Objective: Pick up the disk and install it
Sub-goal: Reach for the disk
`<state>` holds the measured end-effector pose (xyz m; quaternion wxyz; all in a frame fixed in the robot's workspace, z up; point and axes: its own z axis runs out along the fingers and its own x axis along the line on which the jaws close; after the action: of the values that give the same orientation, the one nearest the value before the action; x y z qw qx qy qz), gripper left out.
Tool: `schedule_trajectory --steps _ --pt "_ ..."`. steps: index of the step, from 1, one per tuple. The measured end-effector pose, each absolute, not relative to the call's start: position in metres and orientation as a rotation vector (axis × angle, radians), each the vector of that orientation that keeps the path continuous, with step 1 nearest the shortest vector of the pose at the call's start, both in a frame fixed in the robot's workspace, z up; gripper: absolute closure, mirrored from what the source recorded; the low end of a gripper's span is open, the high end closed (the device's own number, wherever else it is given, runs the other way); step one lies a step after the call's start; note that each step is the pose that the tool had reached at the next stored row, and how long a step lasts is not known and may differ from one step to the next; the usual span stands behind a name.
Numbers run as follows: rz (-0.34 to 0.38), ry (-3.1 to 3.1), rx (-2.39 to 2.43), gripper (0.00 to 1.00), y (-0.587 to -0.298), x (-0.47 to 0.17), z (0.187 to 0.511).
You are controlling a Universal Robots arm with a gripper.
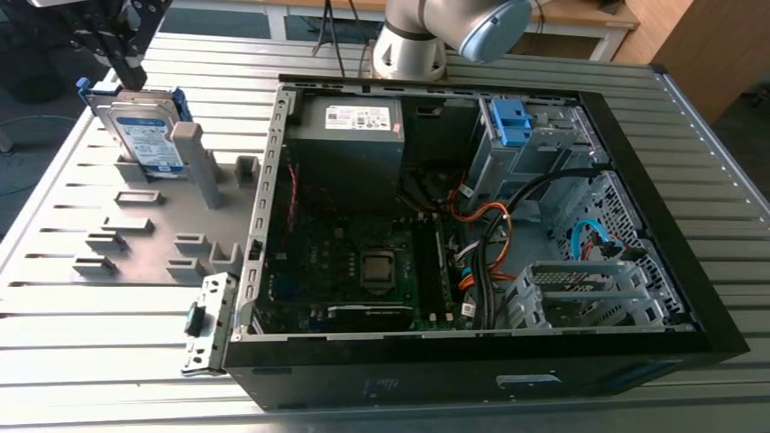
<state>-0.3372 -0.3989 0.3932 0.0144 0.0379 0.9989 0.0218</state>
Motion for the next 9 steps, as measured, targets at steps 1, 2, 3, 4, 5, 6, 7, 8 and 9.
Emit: schedule_trajectory --steps 1,2,3,4,5,6,7,8,9 --pt "0.068 3.110 0.118 0.89 -0.3989 -0.3383 0.3933" --pt "0.068 3.110 0.118 0.89 -0.3989 -0.3394 0.3933" --pt "0.068 3.110 0.118 0.89 -0.3989 -0.3405 0.3933" --pt "0.068 3.110 0.118 0.89 -0.3989 -0.3416 0.3933" --pt "0.068 3.110 0.118 0.89 -0.3989 -0.3426 0.3933" --pt "0.068 3.110 0.118 0.89 -0.3989 -0.3436 0.3933" --pt "0.068 3.110 0.118 0.89 -0.3989 -0.3448 0.3933" --pt "0.068 3.110 0.118 0.89 -0.3990 -0.3458 0.3933" --pt "0.068 3.110 0.118 0.89 -0.3990 -0.3468 0.3933"
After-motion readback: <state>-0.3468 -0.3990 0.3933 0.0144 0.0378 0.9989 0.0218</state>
